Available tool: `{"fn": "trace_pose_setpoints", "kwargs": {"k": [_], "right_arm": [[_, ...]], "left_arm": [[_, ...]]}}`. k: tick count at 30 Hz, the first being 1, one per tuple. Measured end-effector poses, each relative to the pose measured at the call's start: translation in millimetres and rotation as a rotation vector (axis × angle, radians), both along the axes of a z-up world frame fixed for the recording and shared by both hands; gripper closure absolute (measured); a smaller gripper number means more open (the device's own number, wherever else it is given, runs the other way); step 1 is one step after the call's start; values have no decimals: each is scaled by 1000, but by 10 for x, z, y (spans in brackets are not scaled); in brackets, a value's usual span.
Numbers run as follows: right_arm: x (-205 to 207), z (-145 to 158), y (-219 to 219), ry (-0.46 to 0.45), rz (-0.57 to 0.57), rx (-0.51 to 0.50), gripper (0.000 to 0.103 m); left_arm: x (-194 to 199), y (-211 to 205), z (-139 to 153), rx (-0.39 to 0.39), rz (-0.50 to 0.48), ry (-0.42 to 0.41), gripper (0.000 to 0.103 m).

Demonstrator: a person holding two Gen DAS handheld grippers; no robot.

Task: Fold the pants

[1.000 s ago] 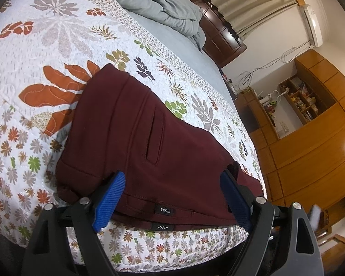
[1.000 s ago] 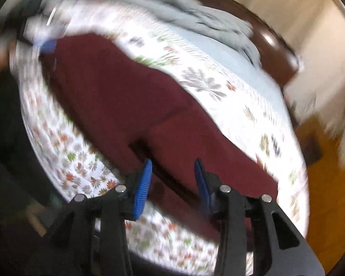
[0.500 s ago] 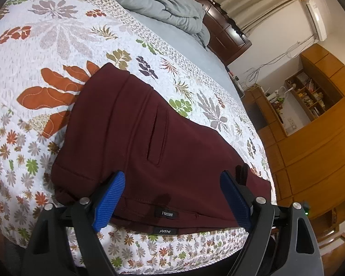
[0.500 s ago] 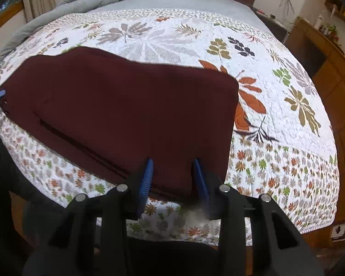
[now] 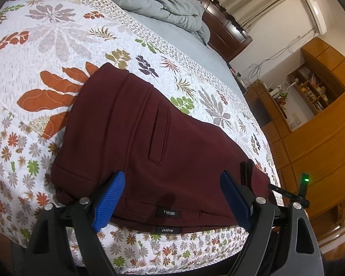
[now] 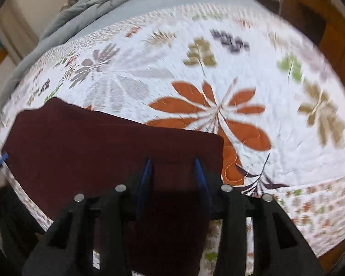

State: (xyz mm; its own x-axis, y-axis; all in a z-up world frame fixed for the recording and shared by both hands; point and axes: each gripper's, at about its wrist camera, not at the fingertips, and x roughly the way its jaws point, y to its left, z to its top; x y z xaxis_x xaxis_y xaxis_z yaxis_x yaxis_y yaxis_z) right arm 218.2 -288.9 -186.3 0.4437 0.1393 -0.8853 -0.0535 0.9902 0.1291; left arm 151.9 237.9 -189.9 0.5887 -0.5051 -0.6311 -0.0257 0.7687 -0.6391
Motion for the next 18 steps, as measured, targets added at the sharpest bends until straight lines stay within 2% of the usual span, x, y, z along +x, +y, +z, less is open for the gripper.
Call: {"fn": "trace_pose_setpoints", "kwargs": {"k": [3, 5, 7, 9, 11, 13, 15, 18], "right_arm": [[-220, 256, 462, -62, 98, 5, 61], [-366, 291, 961, -60, 223, 10, 62], [-449, 225, 1351, -46, 330, -14, 62], [-452, 49, 1667, -13, 412, -101, 61], [-380, -133, 1819, 73, 448, -167, 60], [-321, -58, 1896, 89, 487, -192, 61], [-175, 148, 1981, 113, 523, -139, 61], [177, 496, 2223, 116, 590, -48, 49]], "left_arm": [[-22, -54, 49, 48, -6, -8, 18], [-48, -108, 115, 89, 2, -23, 18], [-84, -147, 173, 117, 32, -26, 18], [-136, -233, 258, 243, 102, 16, 18], [-171, -272, 328, 314, 166, 58, 18], [-199, -267, 420, 265, 185, 95, 18], [-220, -262, 510, 269, 196, 99, 18], [-251, -251, 629, 333, 221, 86, 18]]}}
